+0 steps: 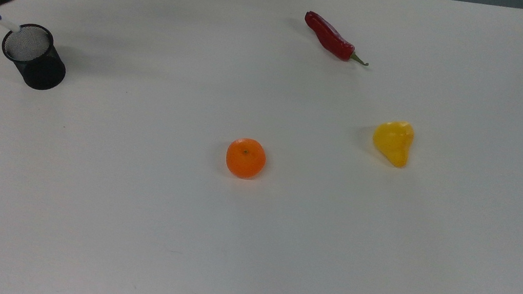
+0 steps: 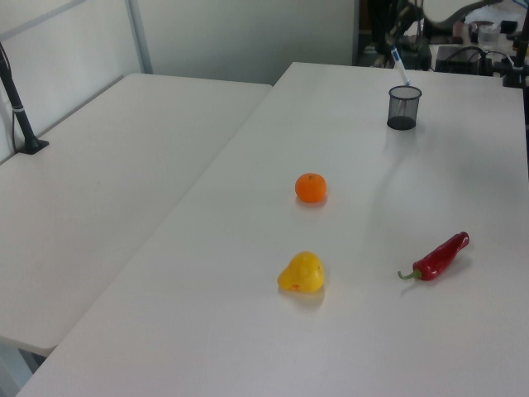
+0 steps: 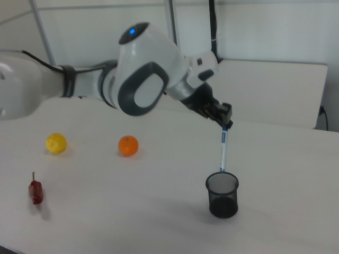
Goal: Take marker pen
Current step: 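Lift the marker straight up out of the mesh cup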
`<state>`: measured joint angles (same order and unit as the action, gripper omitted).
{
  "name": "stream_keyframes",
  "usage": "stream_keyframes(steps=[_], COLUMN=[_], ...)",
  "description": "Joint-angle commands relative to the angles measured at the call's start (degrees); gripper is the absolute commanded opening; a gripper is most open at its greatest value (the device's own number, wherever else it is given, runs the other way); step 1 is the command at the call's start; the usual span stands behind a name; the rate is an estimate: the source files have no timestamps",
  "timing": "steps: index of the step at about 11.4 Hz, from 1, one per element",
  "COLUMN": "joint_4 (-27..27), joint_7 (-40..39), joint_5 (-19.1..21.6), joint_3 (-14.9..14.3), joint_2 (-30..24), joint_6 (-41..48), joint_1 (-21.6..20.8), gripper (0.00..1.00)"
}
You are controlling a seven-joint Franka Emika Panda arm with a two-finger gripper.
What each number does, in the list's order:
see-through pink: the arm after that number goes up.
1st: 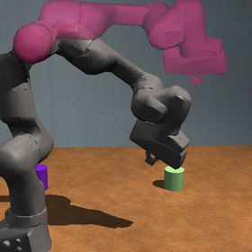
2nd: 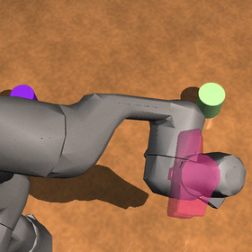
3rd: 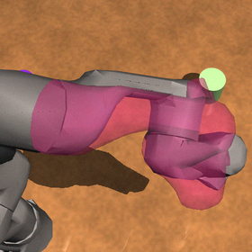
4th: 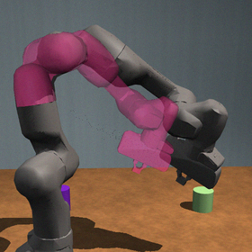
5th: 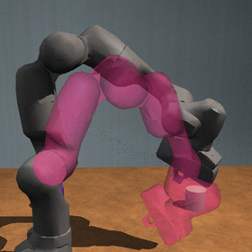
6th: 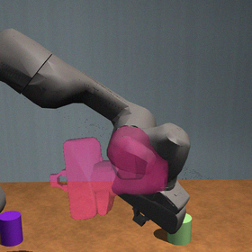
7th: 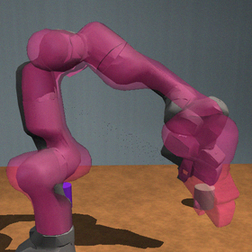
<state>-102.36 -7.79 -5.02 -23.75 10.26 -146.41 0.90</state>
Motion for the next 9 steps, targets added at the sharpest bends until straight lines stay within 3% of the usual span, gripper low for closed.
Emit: stream_keyframes(steps=[1, 4, 6, 9], joint_4=[-2.1, -2.0, -1.9, -1.0], joint_7=[-0.3, -0.1, 0.0, 0.0], joint_5=[0.8, 1.8, 5.6, 8.8], joint_3=[-0.2, 0.0, 1.0, 7.3], joint_2=[-11.9, -15.4, -17.5, -17.7], joint_6=[7.4, 14.2, 20.3, 31.2], joint_1=[-1.4, -4.4, -5.8, -6.4], gripper=[0.0, 0.0, 0.0, 0.0])
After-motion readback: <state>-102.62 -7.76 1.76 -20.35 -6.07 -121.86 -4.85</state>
